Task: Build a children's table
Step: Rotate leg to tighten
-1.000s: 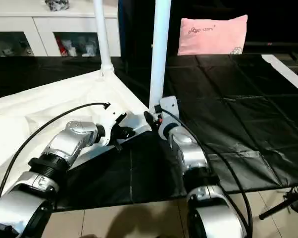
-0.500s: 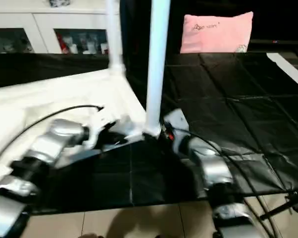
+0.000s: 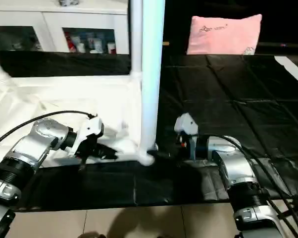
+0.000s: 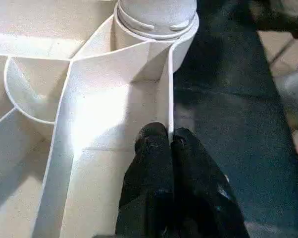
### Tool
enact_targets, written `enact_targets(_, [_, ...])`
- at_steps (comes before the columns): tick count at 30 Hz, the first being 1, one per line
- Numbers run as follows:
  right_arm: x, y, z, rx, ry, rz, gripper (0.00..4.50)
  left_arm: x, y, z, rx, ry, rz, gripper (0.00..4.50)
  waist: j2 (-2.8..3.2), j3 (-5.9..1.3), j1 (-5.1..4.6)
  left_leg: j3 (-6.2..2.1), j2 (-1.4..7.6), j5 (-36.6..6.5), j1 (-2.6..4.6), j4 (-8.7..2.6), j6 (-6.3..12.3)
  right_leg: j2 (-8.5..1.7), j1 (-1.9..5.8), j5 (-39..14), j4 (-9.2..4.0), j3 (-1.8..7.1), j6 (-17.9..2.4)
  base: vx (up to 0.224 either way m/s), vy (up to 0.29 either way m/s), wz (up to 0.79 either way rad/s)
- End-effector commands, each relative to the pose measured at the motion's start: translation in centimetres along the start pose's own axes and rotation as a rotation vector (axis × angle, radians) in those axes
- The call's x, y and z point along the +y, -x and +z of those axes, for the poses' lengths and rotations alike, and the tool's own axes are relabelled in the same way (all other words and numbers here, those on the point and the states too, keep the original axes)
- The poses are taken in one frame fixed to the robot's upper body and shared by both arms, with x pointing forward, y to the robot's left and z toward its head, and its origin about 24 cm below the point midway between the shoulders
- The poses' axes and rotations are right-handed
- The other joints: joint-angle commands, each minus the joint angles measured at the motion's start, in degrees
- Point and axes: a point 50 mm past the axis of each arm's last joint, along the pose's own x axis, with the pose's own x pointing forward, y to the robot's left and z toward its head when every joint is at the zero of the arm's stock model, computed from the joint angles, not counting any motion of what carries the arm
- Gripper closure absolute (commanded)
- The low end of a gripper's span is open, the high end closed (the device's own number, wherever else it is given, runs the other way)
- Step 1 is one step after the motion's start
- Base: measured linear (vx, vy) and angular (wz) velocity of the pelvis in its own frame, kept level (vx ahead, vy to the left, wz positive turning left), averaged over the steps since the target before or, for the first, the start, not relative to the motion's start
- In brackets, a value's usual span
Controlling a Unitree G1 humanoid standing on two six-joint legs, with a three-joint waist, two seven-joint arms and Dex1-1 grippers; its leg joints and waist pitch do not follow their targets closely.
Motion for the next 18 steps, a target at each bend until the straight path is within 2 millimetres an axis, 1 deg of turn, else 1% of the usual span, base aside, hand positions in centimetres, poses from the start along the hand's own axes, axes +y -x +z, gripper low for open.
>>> enact_targets(1, [-0.2, 0.0, 0.5, 0.004, 0.018, 0.032, 0.41, -0.4, -0.5, 1.5, 0.009, -0.081, -0.096, 4.50, 0.31, -3.75, 0.03, -0.19, 2.27, -11.36, 0.29, -3.26, 3.00, -4.55, 3.21, -14.97, -4.64, 2.85, -11.13, 0.000, 0.000, 0.00])
enact_targets(2, [-0.2, 0.0, 0.5, 0.009, 0.016, 0.045, 0.48, -0.5, -0.6, 1.5, 0.013, -0.086, -0.111, 4.50, 0.13, -3.73, 0.10, -0.16, 2.32, -11.36, 0.35, -3.30, 3.01, -4.50, 3.14, -14.77, -4.67, 2.84, -11.19, 0.000, 0.000, 0.00])
enact_targets(3, [-0.2, -0.1, 0.5, 0.013, 0.011, 0.058, 0.48, -0.6, -0.7, 1.6, 0.020, -0.093, -0.126, 4.50, 0.27, -3.81, 0.17, -0.24, 2.36, -11.35, 0.36, -3.29, 2.95, -4.57, 3.20, -14.15, -4.43, 2.80, -11.68, 0.000, 0.000, 0.00])
enact_targets(4, [-0.3, -0.1, 0.5, 0.014, 0.009, 0.062, 0.58, -0.6, -0.7, 1.6, 0.022, -0.094, -0.130, 4.50, 0.24, -3.79, 0.12, -0.21, 2.31, -11.31, 0.23, -3.27, 2.90, -4.53, 3.24, -13.88, -4.43, 2.78, -11.82, 0.000, 0.000, 0.00])
enact_targets(5, [-0.3, -0.3, 0.5, 0.019, 0.002, 0.078, 0.77, -0.7, -0.9, 1.6, 0.030, -0.102, -0.145, 4.50, -0.06, -3.77, 0.10, -0.19, 2.31, -11.31, 0.23, -3.27, 2.90, -4.54, 3.27, -13.93, -4.45, 2.77, -11.77, 0.000, 0.000, 0.00])
enact_targets(6, [-0.3, -0.3, 0.5, 0.020, 0.001, 0.081, 0.83, -0.7, -0.9, 1.6, 0.030, -0.103, -0.146, 4.50, 0.02, -3.77, 0.12, -0.21, 2.28, -11.27, 0.21, -3.24, 2.90, -4.58, 3.29, -14.15, -4.39, 2.76, -11.81, 0.000, 0.000, 0.00])
enact_targets(7, [-0.4, -0.5, 0.5, 0.022, -0.001, 0.088, 0.86, -0.8, -1.0, 1.7, 0.030, -0.105, -0.149, 4.50, -0.18, -3.80, 0.16, -0.17, 2.28, -11.01, 0.18, -3.20, 2.95, -4.62, 3.34, -14.53, -4.46, 2.81, -11.50, 0.000, 0.000, 0.00])
enact_targets(8, [-0.4, -0.5, 0.5, 0.022, 0.000, 0.093, 0.92, -0.8, -1.0, 1.8, 0.029, -0.107, -0.152, 4.50, -0.23, -3.78, 0.18, -0.17, 2.27, -10.70, 0.13, -3.18, 3.02, -4.61, 3.35, -14.38, -4.38, 2.81, -11.46, 0.000, 0.000, 0.00])
enact_targets(10, [-0.3, -0.6, 0.5, 0.020, -0.002, 0.104, 1.19, -0.8, -1.0, 1.8, 0.028, -0.109, -0.156, 4.50, -0.10, -3.86, 0.19, -0.18, 2.22, -10.10, 0.10, -3.15, 3.16, -4.61, 3.36, -14.07, -4.35, 2.77, -11.41, 0.000, 0.000, 0.00])
enact_targets(11, [-0.2, -0.9, 0.6, 0.021, -0.002, 0.131, 1.26, -0.9, -1.1, 1.8, 0.030, -0.114, -0.166, 4.50, -0.38, -3.84, 0.18, -0.14, 2.26, -9.94, 0.11, -3.15, 3.22, -4.59, 3.36, -14.00, -4.37, 2.78, -11.32, 0.000, 0.000, 0.00])
enact_targets(14, [-0.1, -1.0, 0.6, 0.022, 0.000, 0.149, 1.49, -1.0, -1.2, 1.7, 0.033, -0.116, -0.172, 4.50, -0.24, -3.84, 0.24, -0.16, 2.28, -9.68, 0.11, -3.13, 3.51, -4.58, 3.31, -13.84, -4.29, 2.76, -11.30, 0.000, 0.000, 0.00])
enact_targets(15, [0.0, -1.1, 0.5, 0.023, 0.003, 0.158, 1.61, -1.1, -1.2, 1.7, 0.033, -0.117, -0.176, 4.50, -0.37, -3.83, 0.23, -0.14, 2.25, -9.68, 0.08, -3.12, 3.49, -4.58, 3.34, -14.09, -4.31, 2.76, -11.16, 0.000, 0.000, 0.00])
enact_targets(16, [0.0, -1.1, 0.5, 0.024, 0.004, 0.162, 1.75, -1.1, -1.3, 1.7, 0.033, -0.117, -0.178, 4.50, -0.36, -3.80, 0.24, -0.16, 2.26, -9.68, 0.09, -3.13, 3.43, -4.61, 3.30, -14.42, -4.31, 2.76, -11.04, 0.000, 0.000, 0.00])
enact_targets(18, [0.1, -1.1, 0.5, 0.024, 0.005, 0.165, 1.82, -1.1, -1.3, 1.7, 0.034, -0.118, -0.179, 4.50, -0.36, -3.78, 0.25, -0.15, 2.25, -9.91, 0.13, -3.13, 3.36, -4.65, 3.27, -15.08, -4.38, 2.77, -10.87, 0.000, 0.000, 0.00])
